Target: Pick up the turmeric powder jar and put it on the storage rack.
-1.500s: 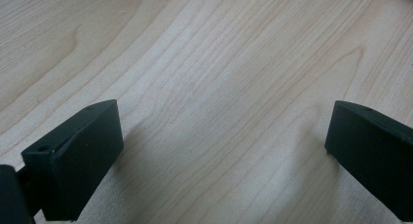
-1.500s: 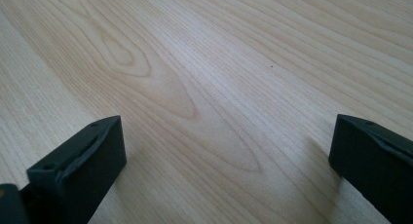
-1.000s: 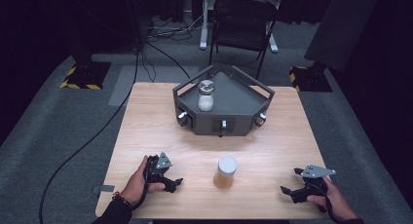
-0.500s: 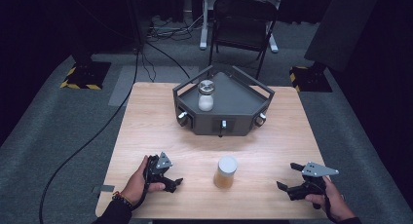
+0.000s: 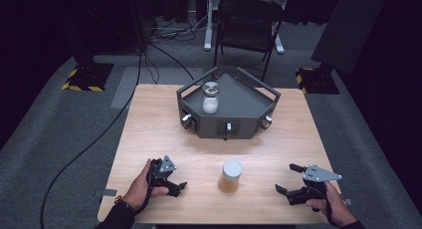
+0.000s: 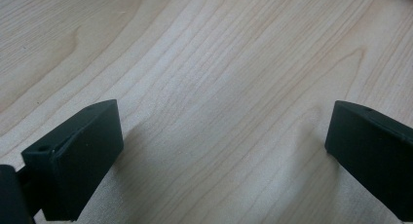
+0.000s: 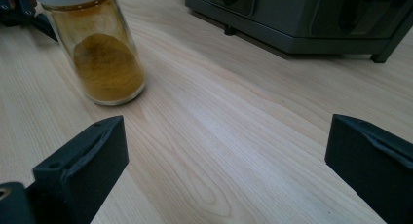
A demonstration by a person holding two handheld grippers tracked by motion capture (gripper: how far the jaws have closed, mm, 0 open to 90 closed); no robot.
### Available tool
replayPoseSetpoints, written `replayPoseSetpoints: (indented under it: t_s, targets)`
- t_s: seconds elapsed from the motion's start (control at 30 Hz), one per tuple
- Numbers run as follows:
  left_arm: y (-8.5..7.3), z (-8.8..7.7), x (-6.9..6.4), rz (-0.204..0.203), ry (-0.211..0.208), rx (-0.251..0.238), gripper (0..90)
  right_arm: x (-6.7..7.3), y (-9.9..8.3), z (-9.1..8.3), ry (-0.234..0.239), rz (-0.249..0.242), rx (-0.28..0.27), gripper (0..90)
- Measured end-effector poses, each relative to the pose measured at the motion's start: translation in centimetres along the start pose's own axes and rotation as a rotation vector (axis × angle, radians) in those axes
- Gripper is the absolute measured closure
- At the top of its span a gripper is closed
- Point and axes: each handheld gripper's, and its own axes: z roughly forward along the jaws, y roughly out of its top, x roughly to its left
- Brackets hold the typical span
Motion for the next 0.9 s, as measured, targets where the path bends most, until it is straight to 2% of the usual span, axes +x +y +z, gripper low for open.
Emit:
replayPoseSetpoints:
  t_s: [0.3,0.63,0.9]
  targets:
    - [0.0,0.0,0.0,0.000,0.000,0.000,0.0,0.6,0.6,0.7,0.023,-0.016,-0.015,1.7]
    - [0.0,0.0,0.0,0.000,0.000,0.000,0.0,1.4,1.4,1.9,0.040,-0.039,-0.002,1.7]
    - [0.0,0.0,0.0,0.000,0.000,0.000,0.0,1.8,1.9,3.0,0.073,-0.051,-0.012,1.7]
